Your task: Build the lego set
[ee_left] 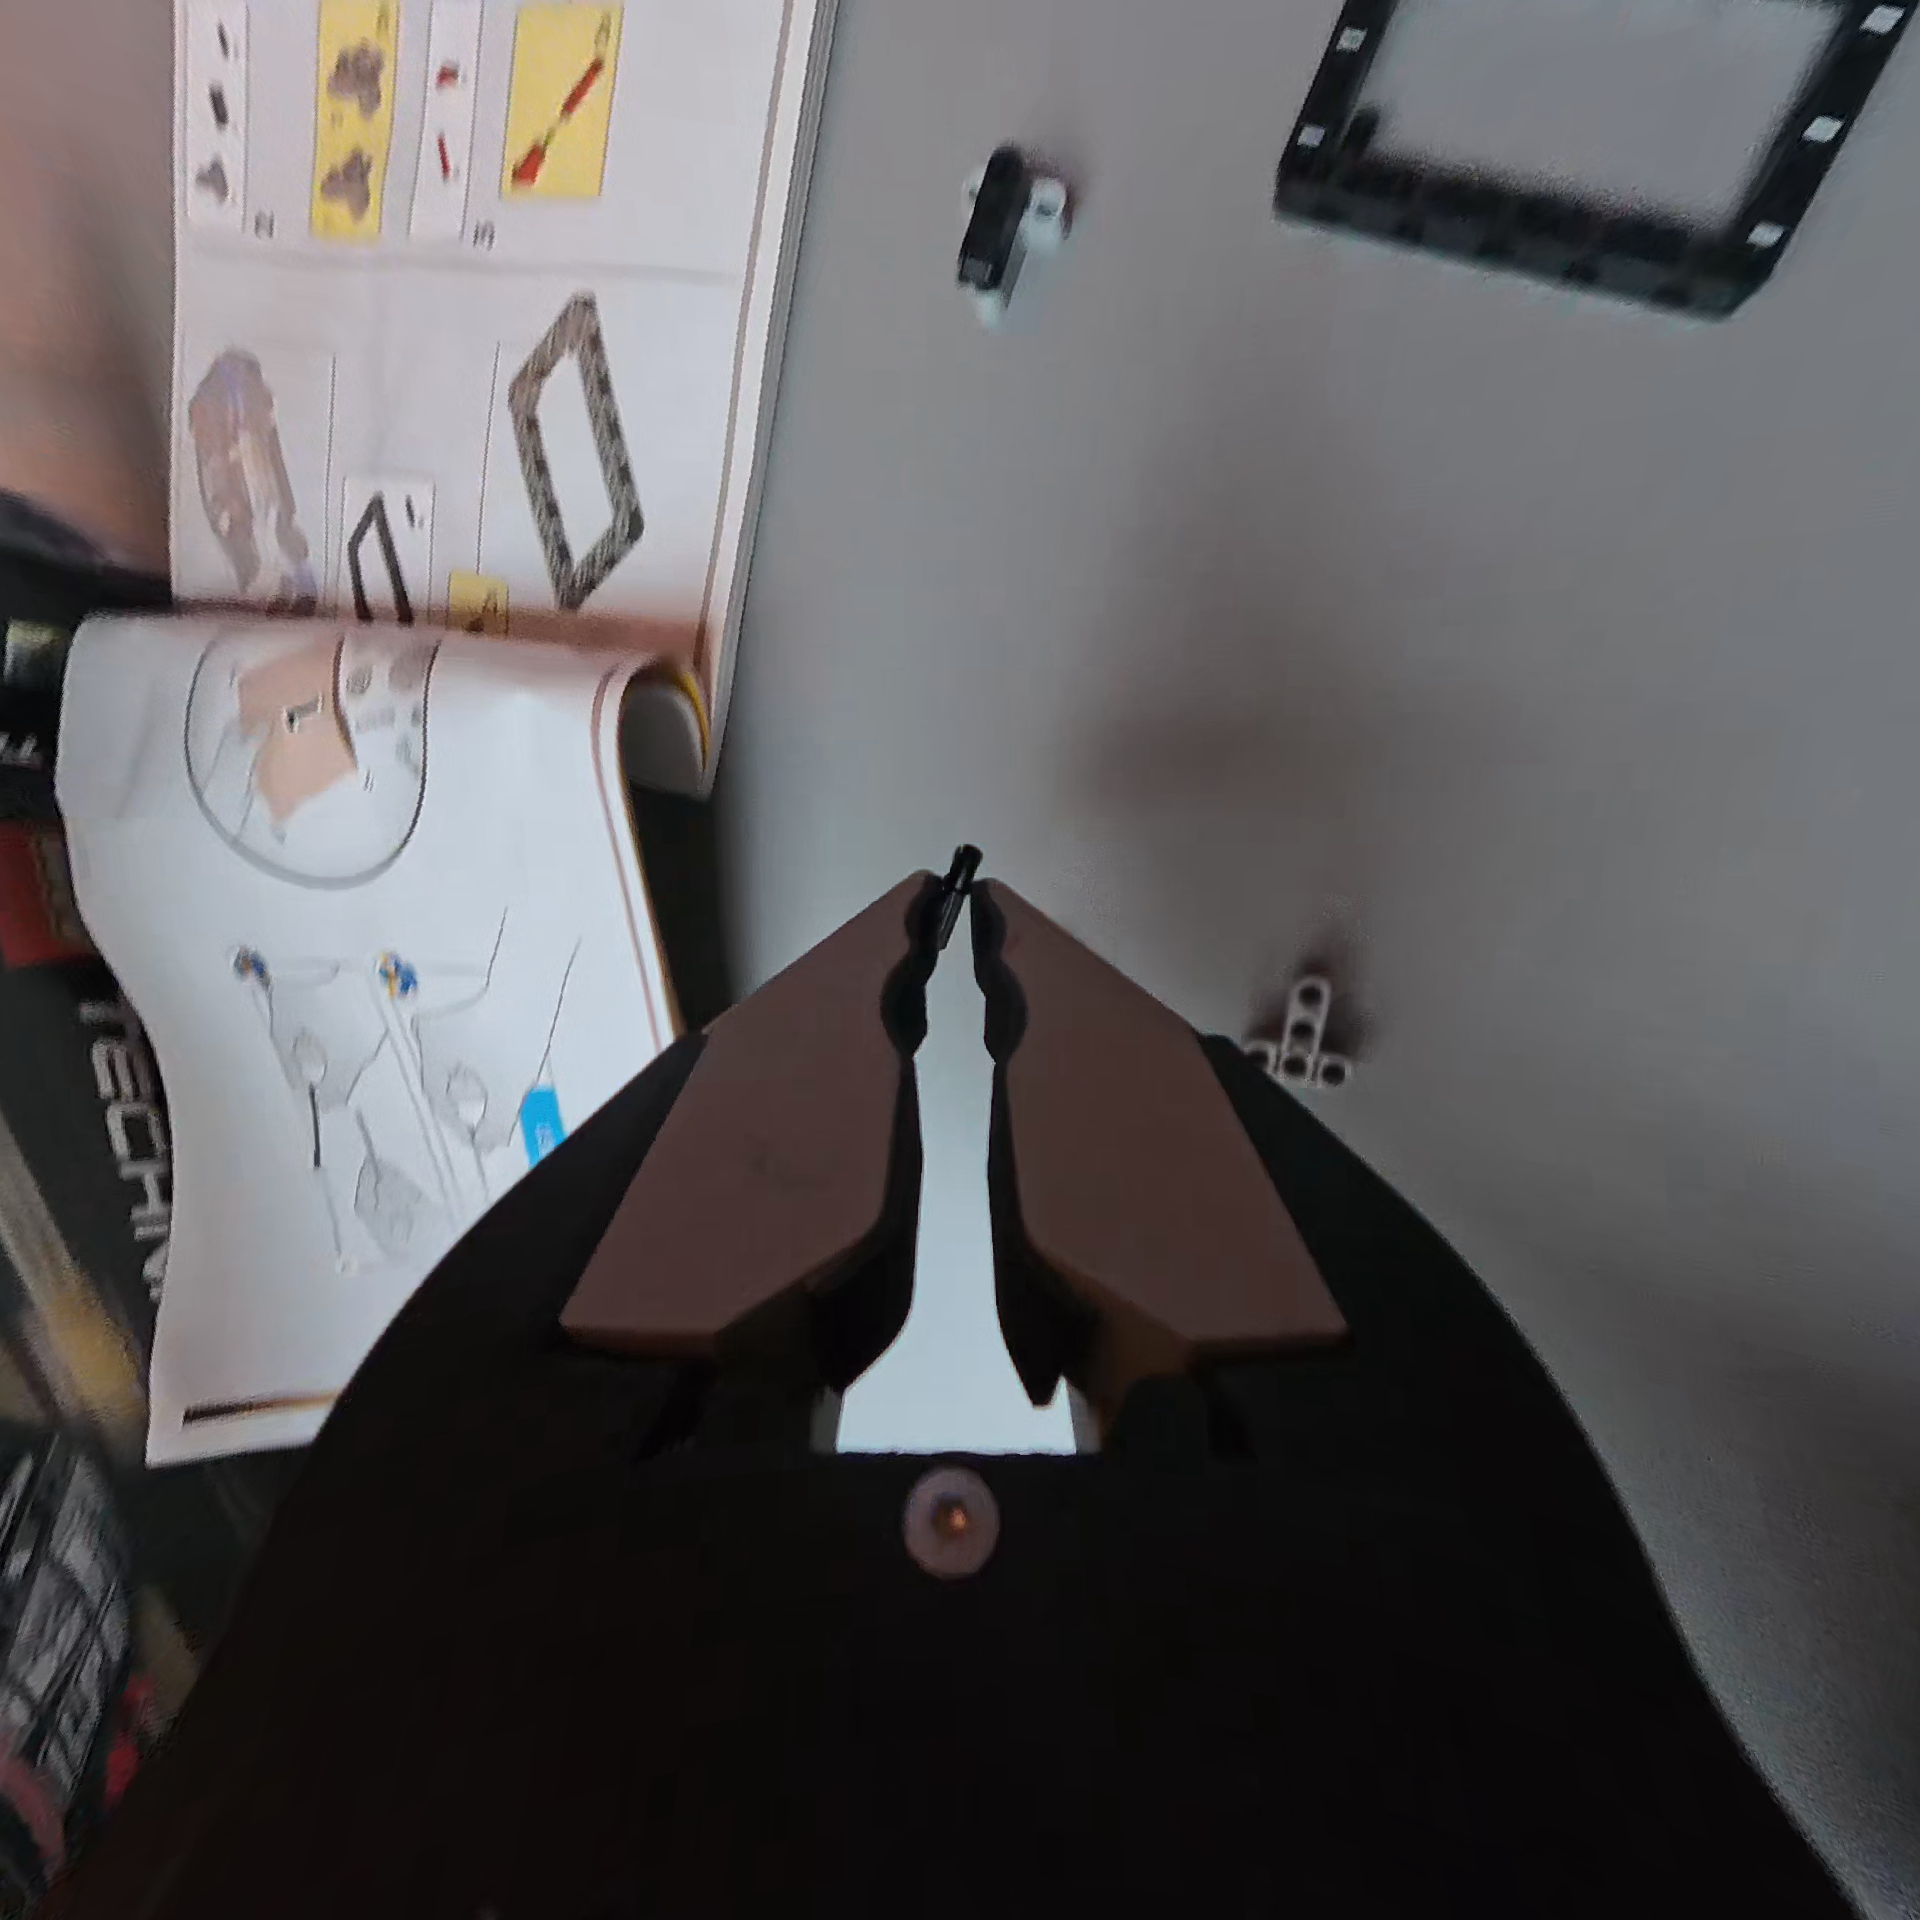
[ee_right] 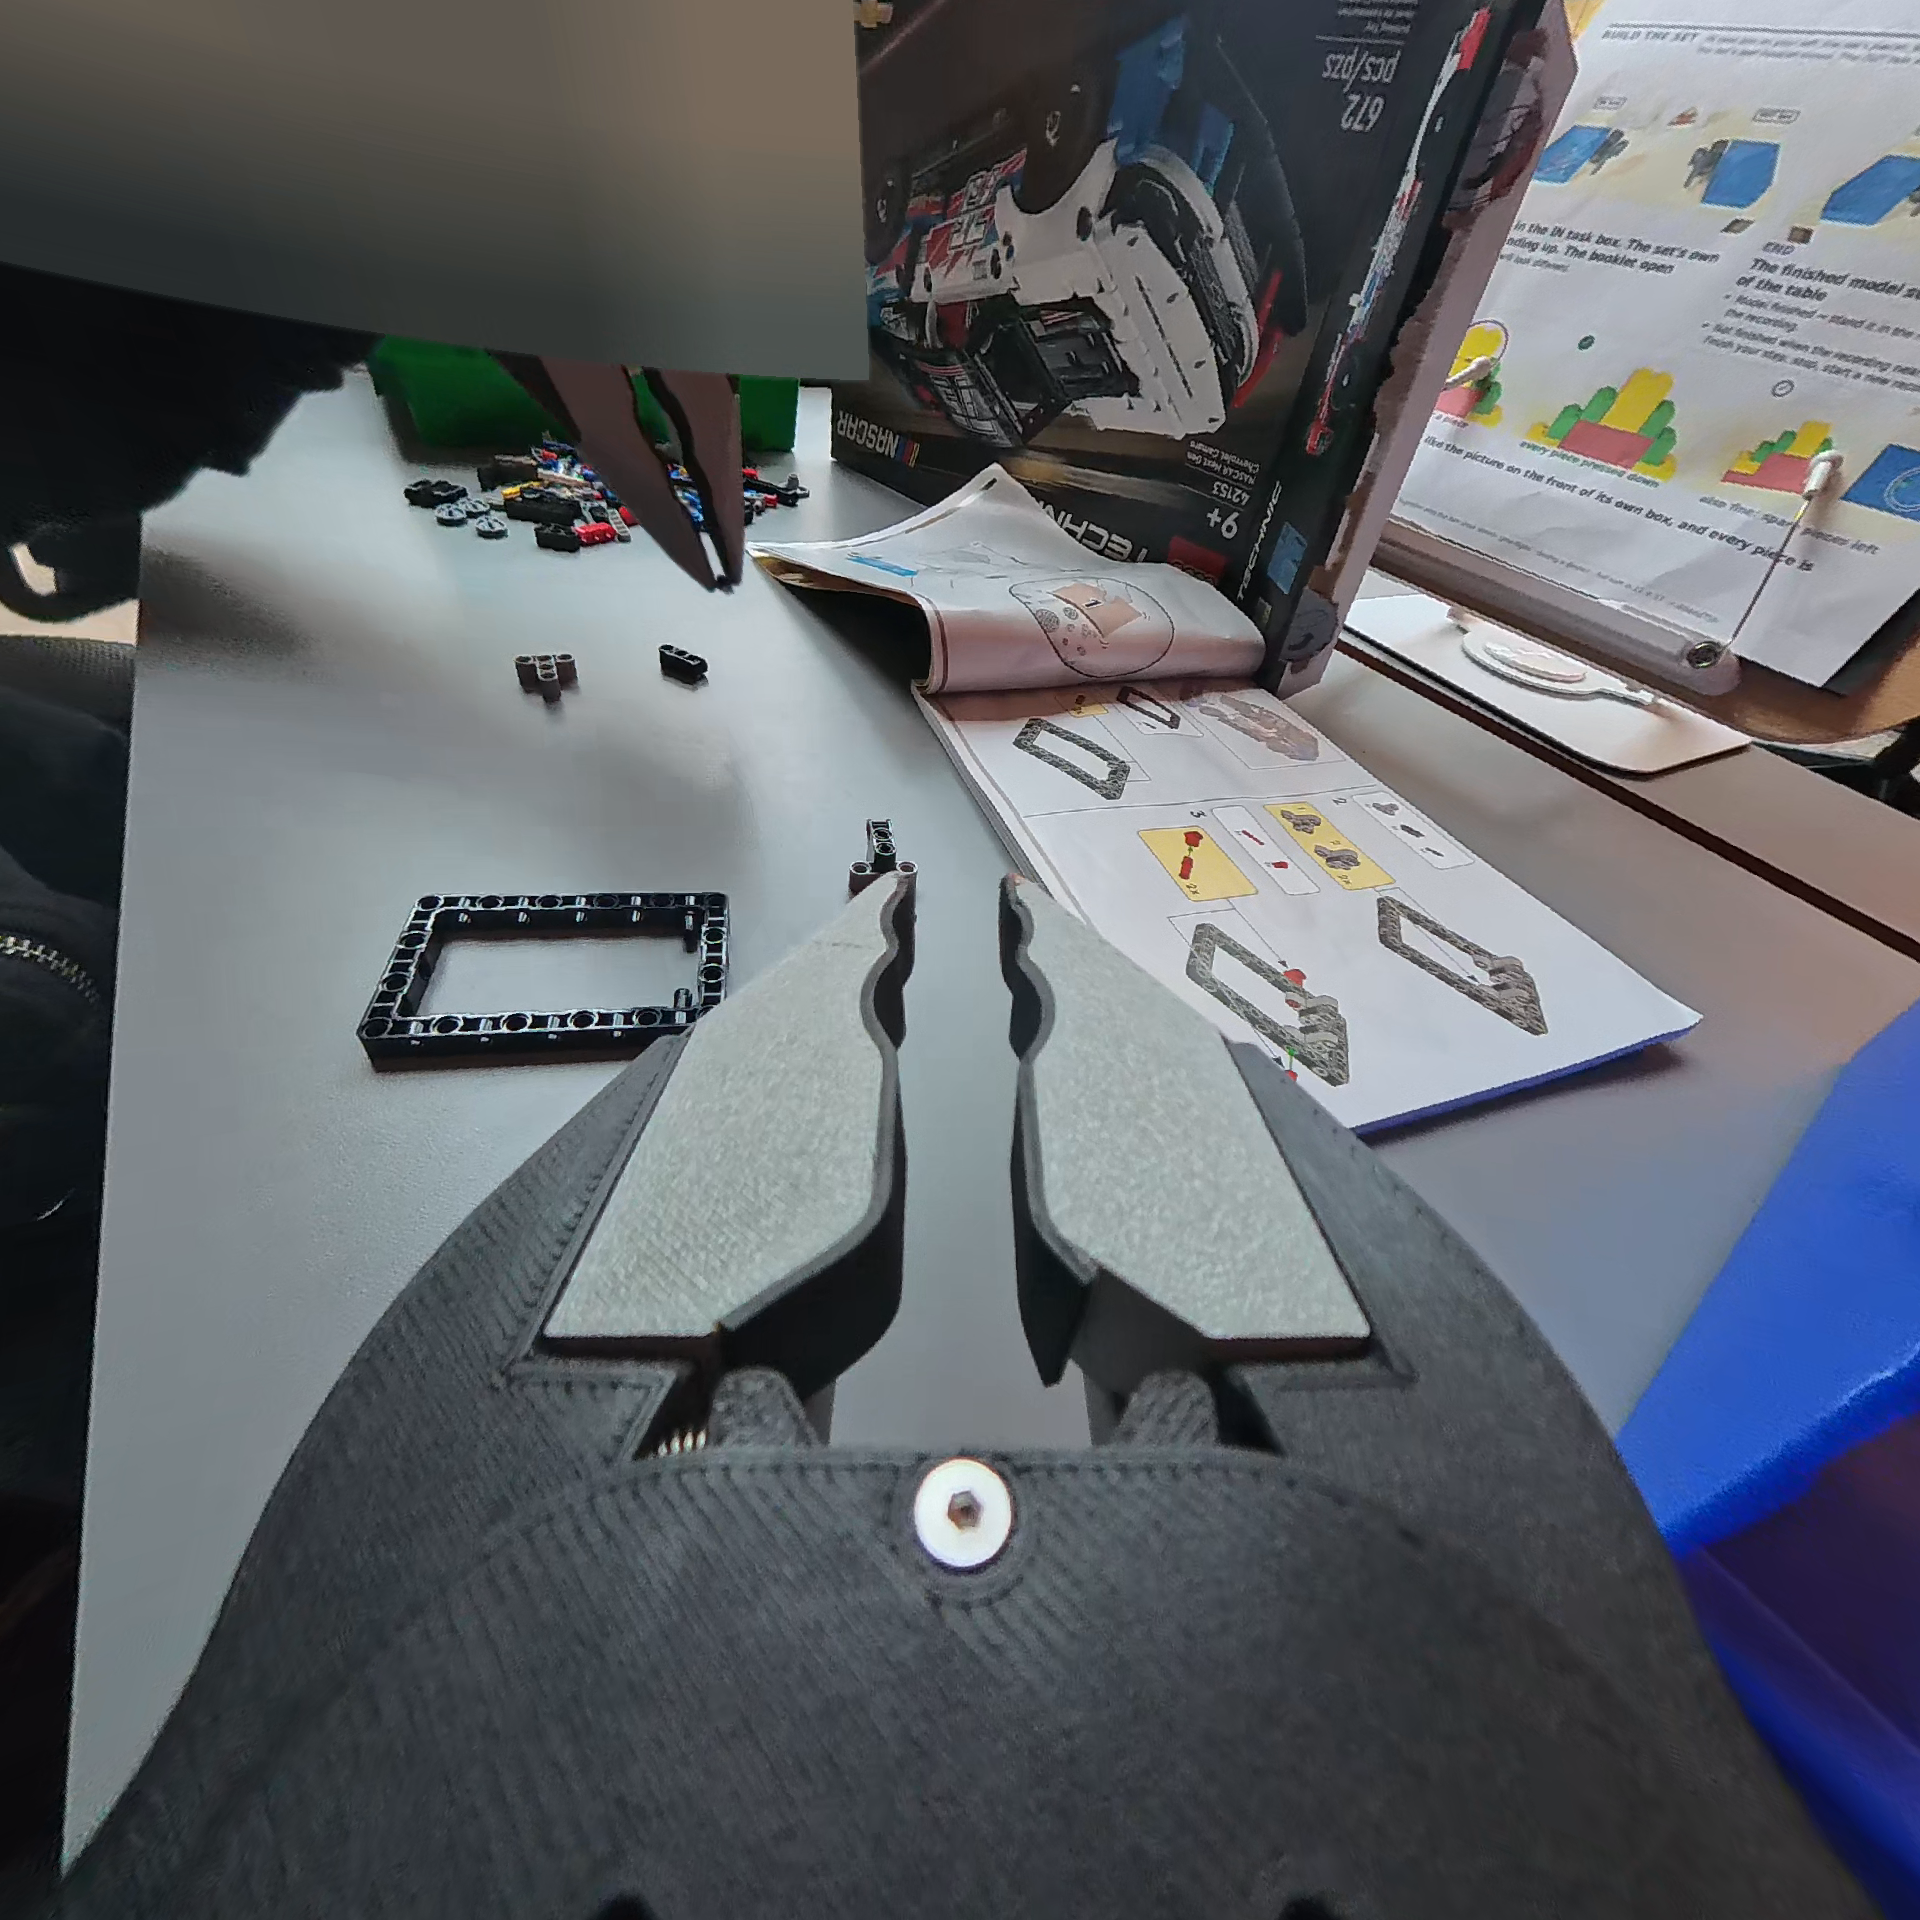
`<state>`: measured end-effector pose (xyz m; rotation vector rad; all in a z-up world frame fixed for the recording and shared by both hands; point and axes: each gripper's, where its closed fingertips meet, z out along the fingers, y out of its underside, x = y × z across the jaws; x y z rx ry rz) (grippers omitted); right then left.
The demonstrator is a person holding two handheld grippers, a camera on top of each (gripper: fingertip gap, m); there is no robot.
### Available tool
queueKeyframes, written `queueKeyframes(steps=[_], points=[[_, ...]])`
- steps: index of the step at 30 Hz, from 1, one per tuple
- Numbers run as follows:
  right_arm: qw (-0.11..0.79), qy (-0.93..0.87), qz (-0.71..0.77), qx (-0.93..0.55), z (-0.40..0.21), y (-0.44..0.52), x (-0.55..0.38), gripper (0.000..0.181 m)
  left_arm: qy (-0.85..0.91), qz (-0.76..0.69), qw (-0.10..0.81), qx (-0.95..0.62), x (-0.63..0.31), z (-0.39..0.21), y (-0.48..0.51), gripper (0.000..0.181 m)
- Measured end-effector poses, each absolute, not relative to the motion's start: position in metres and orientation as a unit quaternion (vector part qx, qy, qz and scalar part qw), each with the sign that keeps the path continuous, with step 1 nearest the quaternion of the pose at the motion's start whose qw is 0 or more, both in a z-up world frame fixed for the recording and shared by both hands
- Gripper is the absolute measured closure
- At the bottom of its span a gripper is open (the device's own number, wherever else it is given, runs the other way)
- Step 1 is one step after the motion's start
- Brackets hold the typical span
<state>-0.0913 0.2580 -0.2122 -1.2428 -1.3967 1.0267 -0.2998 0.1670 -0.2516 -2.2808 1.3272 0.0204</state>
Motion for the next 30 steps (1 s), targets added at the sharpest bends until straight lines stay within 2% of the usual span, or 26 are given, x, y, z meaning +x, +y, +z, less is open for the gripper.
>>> queueKeyframes(steps=[7, 16, 30], points=[[0.481, -0.579, 0.424, -0.504, -0.212, 0.254, -0.092, 0.168, 0.518, -0.025, 0.227, -0.824, -0.258, -0.275, 0.174, 0.178], [0.479, -0.586, 0.42, -0.501, -0.214, 0.252, -0.093, 0.169, 0.513, -0.04, 0.203, -0.833, -0.254, -0.297, 0.172, 0.178], [0.48, -0.584, 0.421, -0.502, -0.213, 0.252, -0.093, 0.169, 0.465, -0.026, 0.233, -0.854, -0.288, -0.27, 0.162, 0.169]])
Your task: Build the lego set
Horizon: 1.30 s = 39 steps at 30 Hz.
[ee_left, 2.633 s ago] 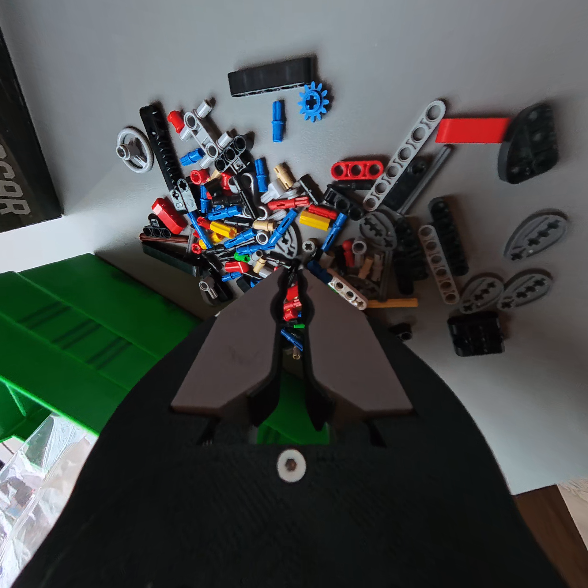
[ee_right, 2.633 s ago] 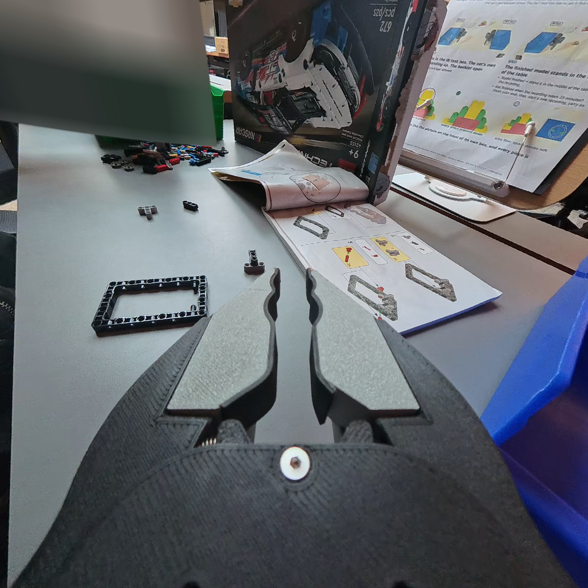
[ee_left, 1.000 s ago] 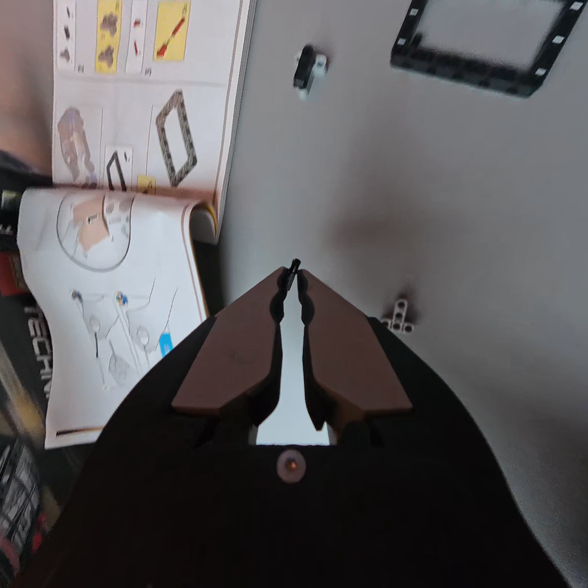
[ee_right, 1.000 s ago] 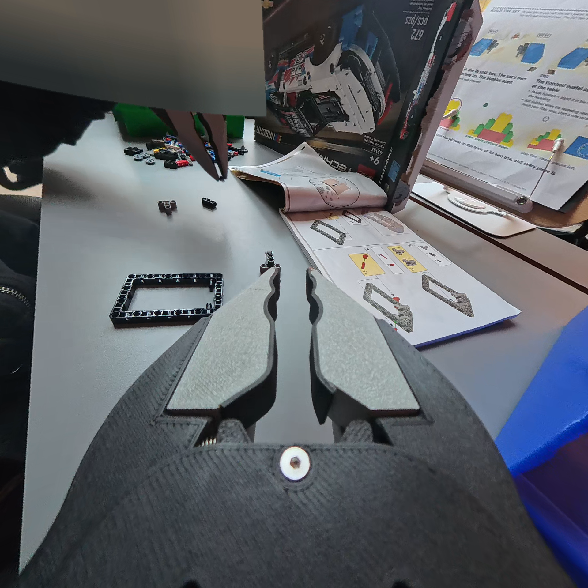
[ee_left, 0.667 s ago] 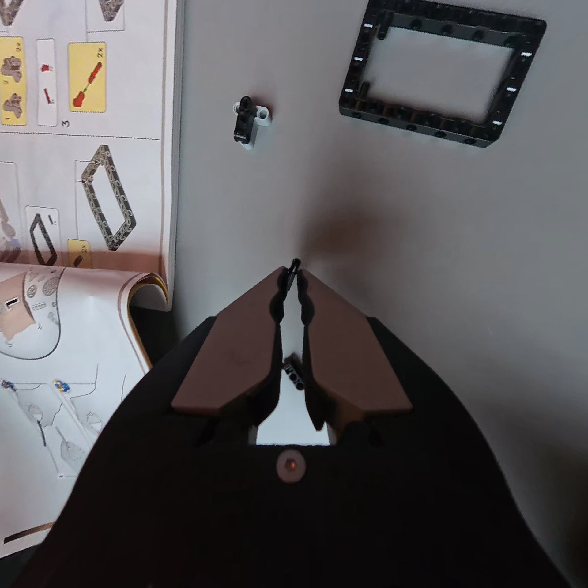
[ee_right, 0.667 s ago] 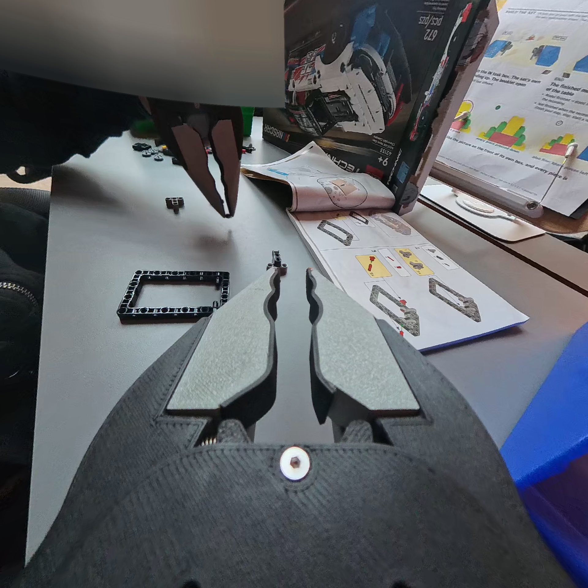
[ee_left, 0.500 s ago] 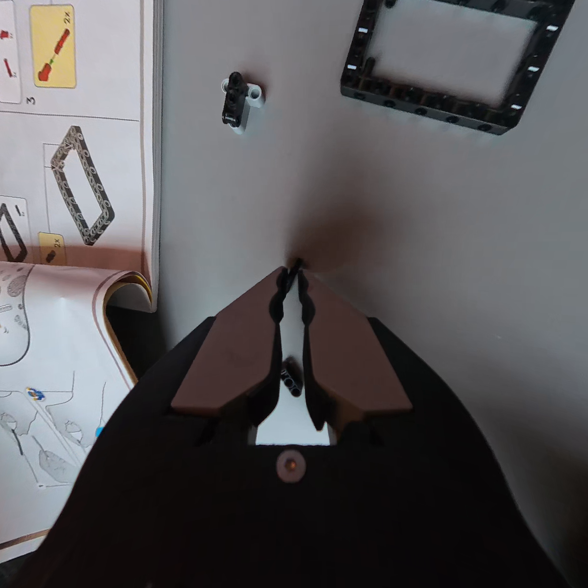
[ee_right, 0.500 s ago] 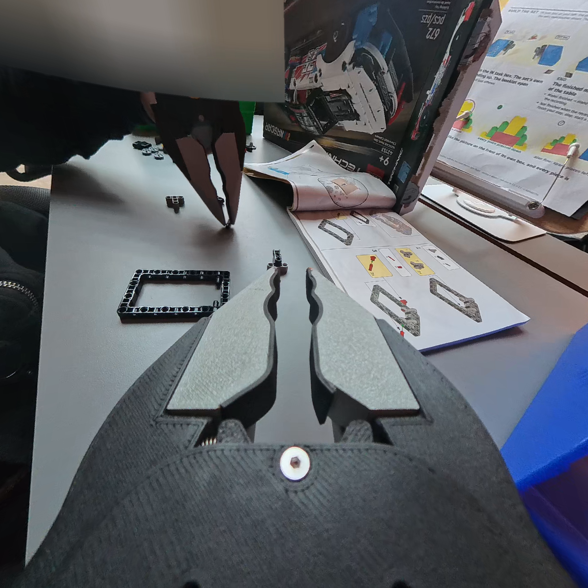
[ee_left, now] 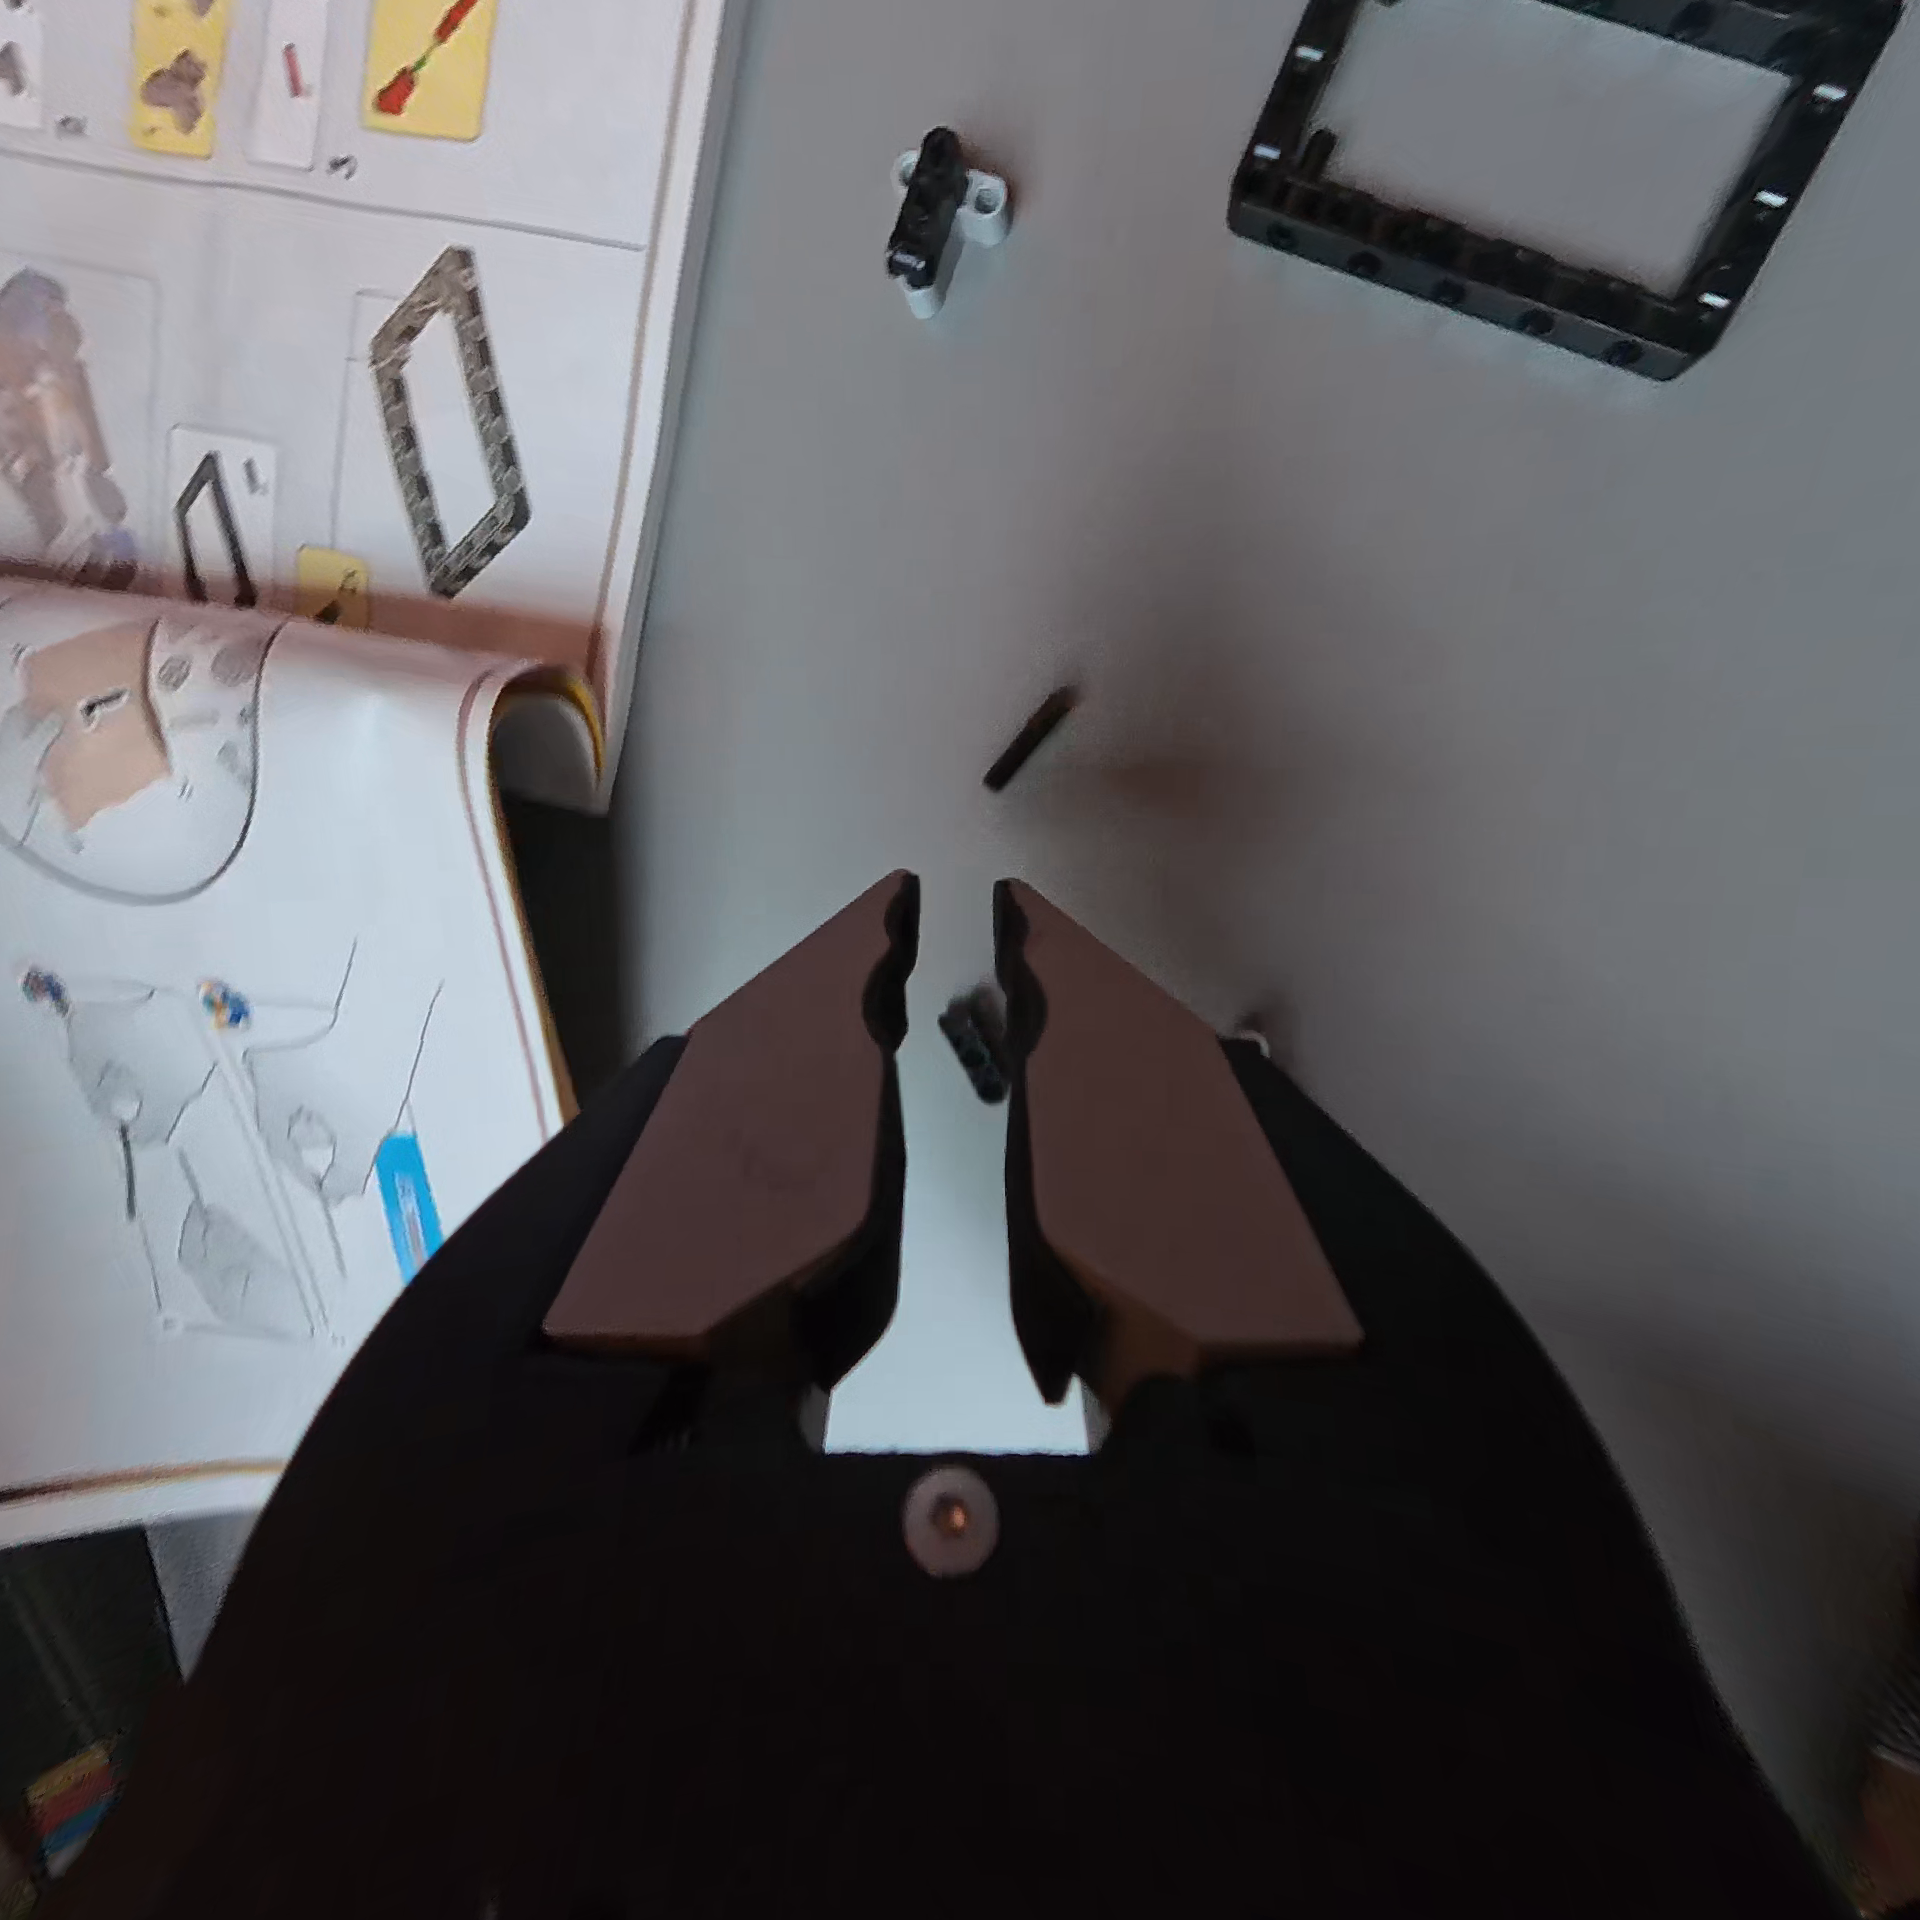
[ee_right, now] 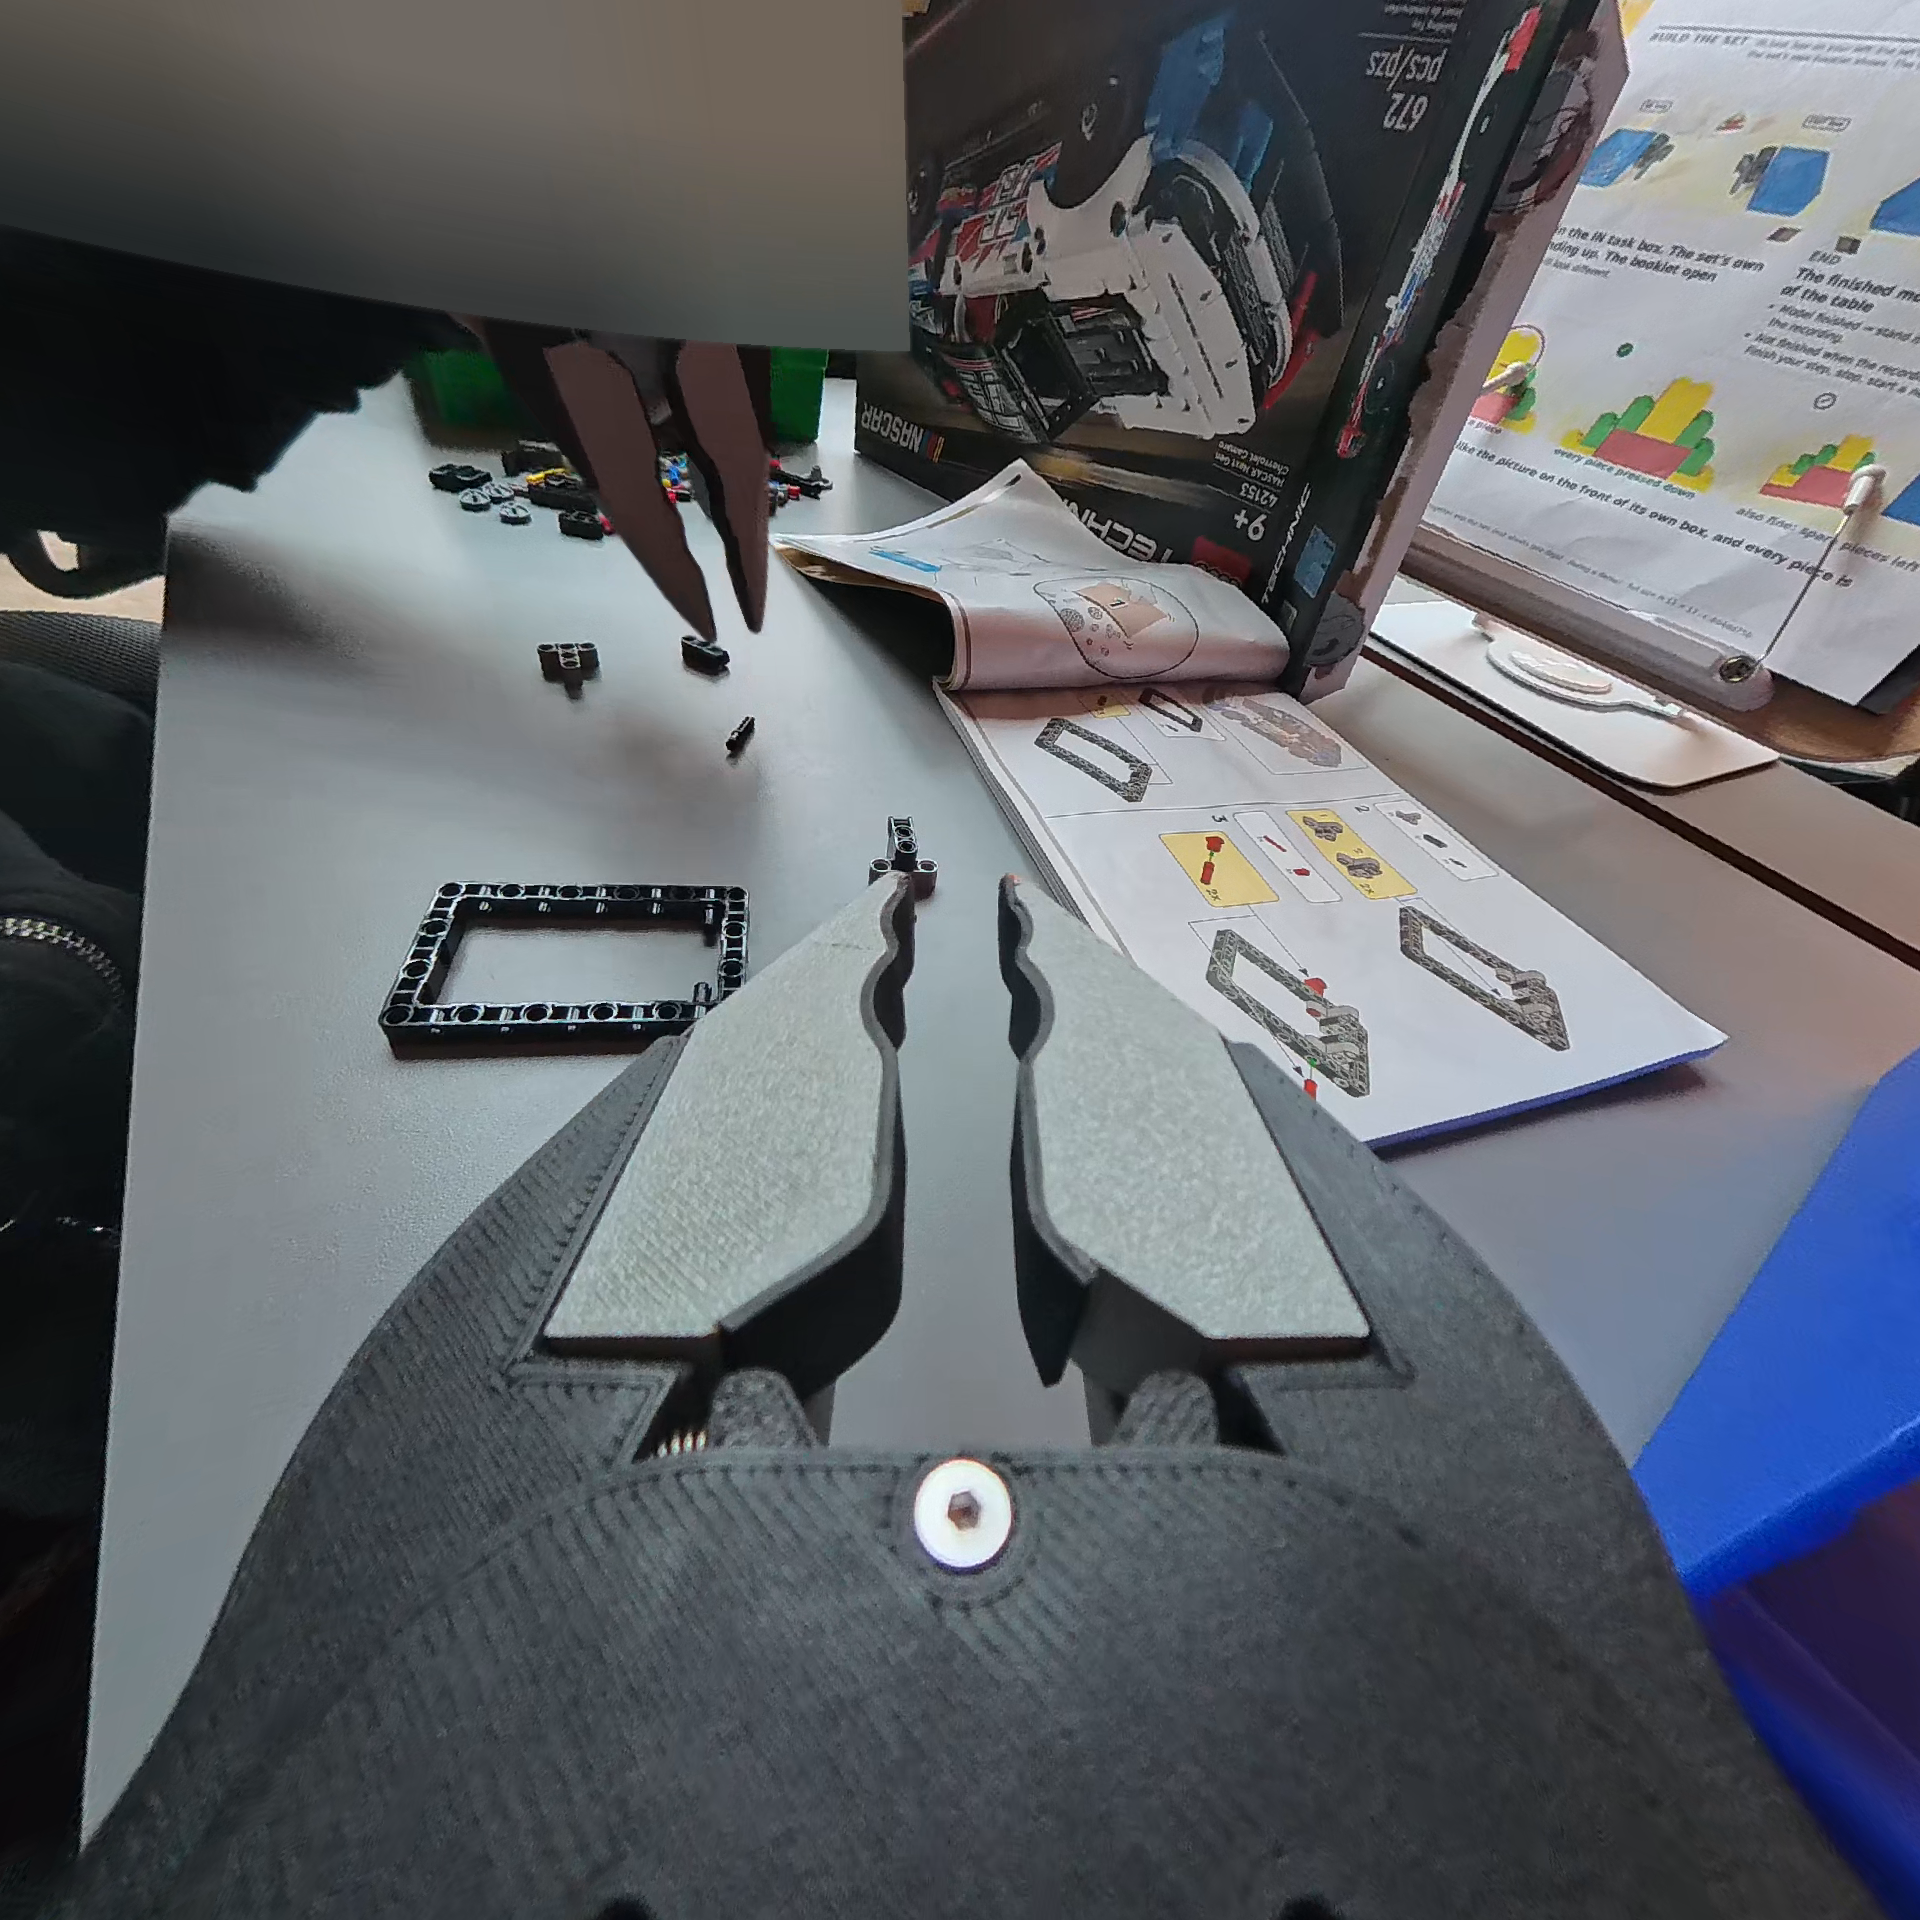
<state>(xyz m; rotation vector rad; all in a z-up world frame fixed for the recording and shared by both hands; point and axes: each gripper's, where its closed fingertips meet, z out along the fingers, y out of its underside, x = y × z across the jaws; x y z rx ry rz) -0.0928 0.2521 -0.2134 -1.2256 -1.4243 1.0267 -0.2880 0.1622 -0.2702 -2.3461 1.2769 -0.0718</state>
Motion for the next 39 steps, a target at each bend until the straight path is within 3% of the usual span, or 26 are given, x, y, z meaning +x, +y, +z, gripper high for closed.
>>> queueKeyframes(steps=[15, 24, 28, 32, 39], points=[[0.477, -0.585, 0.422, -0.503, -0.214, 0.251, -0.093, 0.169, 0.3, -0.034, 0.279, -0.912, -0.348, -0.28, 0.105, 0.171], [0.474, -0.584, 0.421, -0.507, -0.215, 0.252, -0.094, 0.169, 0.396, -0.053, 0.297, -0.867, -0.293, -0.268, 0.142, 0.173], [0.479, -0.583, 0.419, -0.506, -0.214, 0.253, -0.093, 0.169, 0.467, -0.051, 0.259, -0.844, -0.262, -0.281, 0.17, 0.169], [0.48, -0.582, 0.421, -0.504, -0.213, 0.252, -0.093, 0.169, 0.505, -0.057, 0.209, -0.835, -0.254, -0.298, 0.172, 0.179], [0.478, -0.586, 0.422, -0.5, -0.213, 0.25, -0.093, 0.169, 0.42, 0.004, 0.244, -0.874, -0.322, -0.259, 0.164, 0.18]])
